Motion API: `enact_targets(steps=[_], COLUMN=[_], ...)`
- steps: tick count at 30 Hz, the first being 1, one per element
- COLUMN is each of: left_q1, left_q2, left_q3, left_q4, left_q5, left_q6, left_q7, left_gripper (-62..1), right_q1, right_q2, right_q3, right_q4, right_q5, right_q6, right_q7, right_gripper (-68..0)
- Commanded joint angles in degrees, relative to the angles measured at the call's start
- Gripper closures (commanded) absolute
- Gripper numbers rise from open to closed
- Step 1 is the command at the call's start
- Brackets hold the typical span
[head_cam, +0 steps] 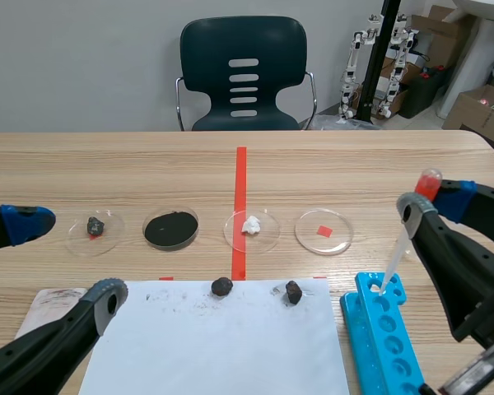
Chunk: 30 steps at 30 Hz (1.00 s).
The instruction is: Pick up the dropper by the top with the right hand
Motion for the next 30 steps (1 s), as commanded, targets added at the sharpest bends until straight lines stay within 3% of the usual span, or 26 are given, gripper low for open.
enact_targets(steps=[1, 30], left_q1=[0.0, 0.0], left_q2=[0.1, 0.1], left_q3=[0.1, 0.1], left_q4=[0.3, 0.3], left_q5=[-0.8, -0.8], left_q6=[-0.1, -0.1], left_q7=[-0.8, -0.8], left_gripper=[-55.9, -55.9], right_q1=[0.7, 0.7], right_q2=[0.2, 0.2], right_q3=[0.3, 0.3], right_q4=[0.9, 0.9], right_q5=[0.8, 0.8], right_q6=[-0.2, -0.2], right_q7=[0.7, 0.0], right_gripper=[-11.0, -11.0])
